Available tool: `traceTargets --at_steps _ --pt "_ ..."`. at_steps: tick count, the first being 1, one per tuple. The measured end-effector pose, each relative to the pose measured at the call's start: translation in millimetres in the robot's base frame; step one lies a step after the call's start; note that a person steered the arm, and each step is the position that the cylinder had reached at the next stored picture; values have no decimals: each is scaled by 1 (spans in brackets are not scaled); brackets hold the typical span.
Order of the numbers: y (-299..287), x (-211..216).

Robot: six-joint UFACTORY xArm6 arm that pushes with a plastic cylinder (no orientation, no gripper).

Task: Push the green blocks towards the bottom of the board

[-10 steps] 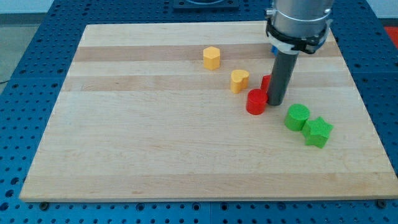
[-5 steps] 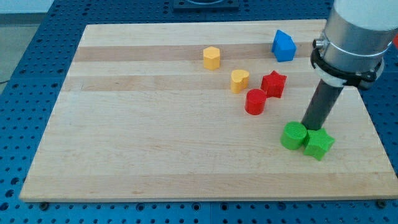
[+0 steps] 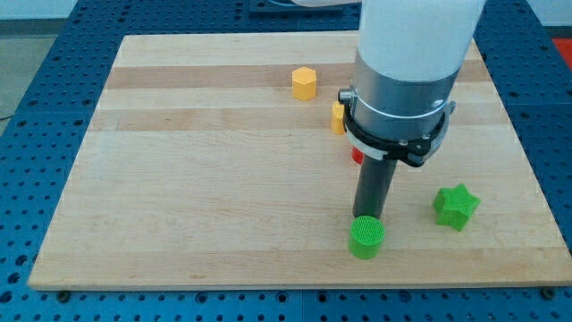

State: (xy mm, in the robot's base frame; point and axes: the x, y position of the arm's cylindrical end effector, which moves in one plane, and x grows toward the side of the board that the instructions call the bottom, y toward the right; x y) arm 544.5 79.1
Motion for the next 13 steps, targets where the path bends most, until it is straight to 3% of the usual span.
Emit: traceTargets --at_steps 2,3,4,6,7,8,9,11,12,13 --pt "52 -50" --pt "110 -51" --pt "133 -25" --pt "132 7" --pt "155 -7" --pt "133 -34" --pt "93 -27" --pt "87 -12" --pt "54 -27" --pt "-27 -26"
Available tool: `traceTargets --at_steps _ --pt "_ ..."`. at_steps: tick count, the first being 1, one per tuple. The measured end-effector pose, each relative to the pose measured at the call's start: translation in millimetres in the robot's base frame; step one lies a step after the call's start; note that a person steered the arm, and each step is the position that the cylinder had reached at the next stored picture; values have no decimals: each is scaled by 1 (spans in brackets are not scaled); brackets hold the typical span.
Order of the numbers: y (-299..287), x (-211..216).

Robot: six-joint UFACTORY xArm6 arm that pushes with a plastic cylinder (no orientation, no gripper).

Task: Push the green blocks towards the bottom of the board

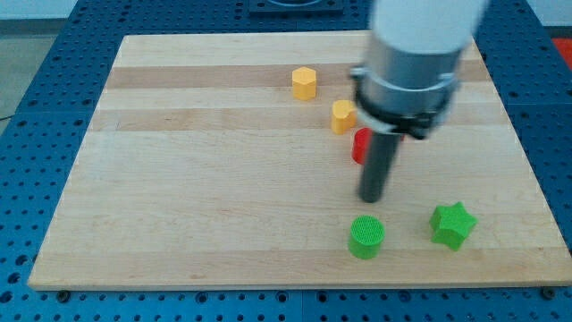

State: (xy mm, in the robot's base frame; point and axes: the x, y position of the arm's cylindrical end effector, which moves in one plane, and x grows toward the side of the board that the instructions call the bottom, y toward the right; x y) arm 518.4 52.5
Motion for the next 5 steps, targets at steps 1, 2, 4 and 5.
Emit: traceTargets --at_steps 1,2,4,5 --pt "-61 37" --pt "-65 90" --pt "-21 77" --pt "6 72"
